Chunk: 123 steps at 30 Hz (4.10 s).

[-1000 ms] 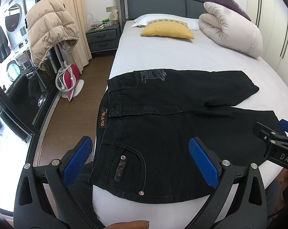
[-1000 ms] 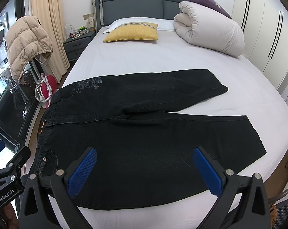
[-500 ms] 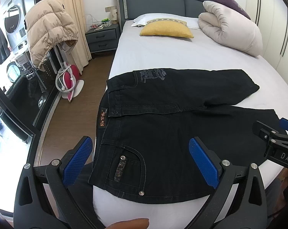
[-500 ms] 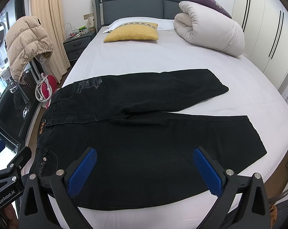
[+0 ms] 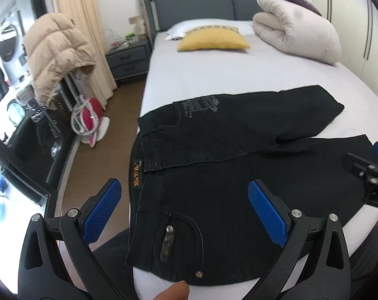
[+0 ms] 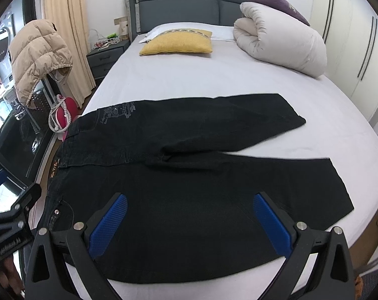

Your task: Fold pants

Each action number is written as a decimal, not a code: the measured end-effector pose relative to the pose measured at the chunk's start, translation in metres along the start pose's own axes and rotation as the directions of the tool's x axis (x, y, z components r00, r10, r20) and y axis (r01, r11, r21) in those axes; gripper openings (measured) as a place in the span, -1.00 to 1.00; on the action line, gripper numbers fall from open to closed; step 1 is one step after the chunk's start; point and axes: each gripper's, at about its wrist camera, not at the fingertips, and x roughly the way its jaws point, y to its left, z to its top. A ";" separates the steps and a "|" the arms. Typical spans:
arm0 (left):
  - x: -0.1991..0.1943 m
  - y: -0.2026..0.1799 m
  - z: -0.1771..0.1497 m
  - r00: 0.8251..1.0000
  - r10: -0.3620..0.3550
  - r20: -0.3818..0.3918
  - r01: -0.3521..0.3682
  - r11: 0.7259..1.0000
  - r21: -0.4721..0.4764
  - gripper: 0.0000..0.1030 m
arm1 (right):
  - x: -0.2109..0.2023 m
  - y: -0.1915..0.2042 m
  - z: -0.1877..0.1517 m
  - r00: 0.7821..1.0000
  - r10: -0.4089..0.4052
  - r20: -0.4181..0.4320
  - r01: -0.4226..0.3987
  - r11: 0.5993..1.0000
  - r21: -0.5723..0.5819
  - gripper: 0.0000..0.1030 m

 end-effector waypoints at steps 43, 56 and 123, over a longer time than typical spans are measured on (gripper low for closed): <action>0.447 0.062 0.230 0.776 -0.323 -0.541 0.504 0.833 0.226 0.25 | 0.197 0.033 0.173 0.848 0.484 -0.216 -0.507 0.623 -0.596 0.03; 0.427 0.030 0.235 0.872 -0.292 -0.392 0.434 0.833 0.344 -0.85 | 0.246 0.085 0.208 0.859 0.412 -0.304 -0.499 0.537 -0.680 -0.31; 0.057 -0.009 -0.156 0.923 -0.273 -0.272 0.380 0.527 0.760 -0.96 | 0.030 0.106 -0.141 0.993 0.060 -0.106 -0.097 -0.138 -0.986 -0.90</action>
